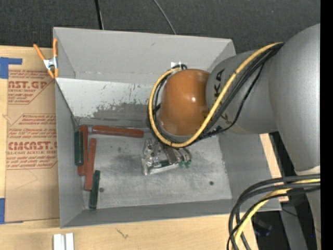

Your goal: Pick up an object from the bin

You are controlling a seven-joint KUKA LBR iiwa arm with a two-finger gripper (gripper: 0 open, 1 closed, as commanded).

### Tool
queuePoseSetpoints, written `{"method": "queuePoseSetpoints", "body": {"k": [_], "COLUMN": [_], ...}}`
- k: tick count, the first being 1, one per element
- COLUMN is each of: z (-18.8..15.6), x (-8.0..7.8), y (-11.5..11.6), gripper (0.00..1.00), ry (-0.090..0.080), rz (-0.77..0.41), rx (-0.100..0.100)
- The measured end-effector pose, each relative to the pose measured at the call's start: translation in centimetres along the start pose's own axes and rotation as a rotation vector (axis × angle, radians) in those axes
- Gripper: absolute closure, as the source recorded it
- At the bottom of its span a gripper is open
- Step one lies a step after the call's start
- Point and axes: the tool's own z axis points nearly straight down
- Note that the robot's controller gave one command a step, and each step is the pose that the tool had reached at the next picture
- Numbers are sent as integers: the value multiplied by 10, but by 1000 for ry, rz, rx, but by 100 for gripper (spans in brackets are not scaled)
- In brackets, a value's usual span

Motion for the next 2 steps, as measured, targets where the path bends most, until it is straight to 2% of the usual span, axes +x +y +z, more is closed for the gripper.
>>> {"method": "queuePoseSetpoints", "body": {"k": [1,2], "z": [-35,-47], "x": [0,7], "y": [2,0], "gripper": [100,100], "ry": [-13,-8], "rz": [-15,-134], "rx": [1,1]}}
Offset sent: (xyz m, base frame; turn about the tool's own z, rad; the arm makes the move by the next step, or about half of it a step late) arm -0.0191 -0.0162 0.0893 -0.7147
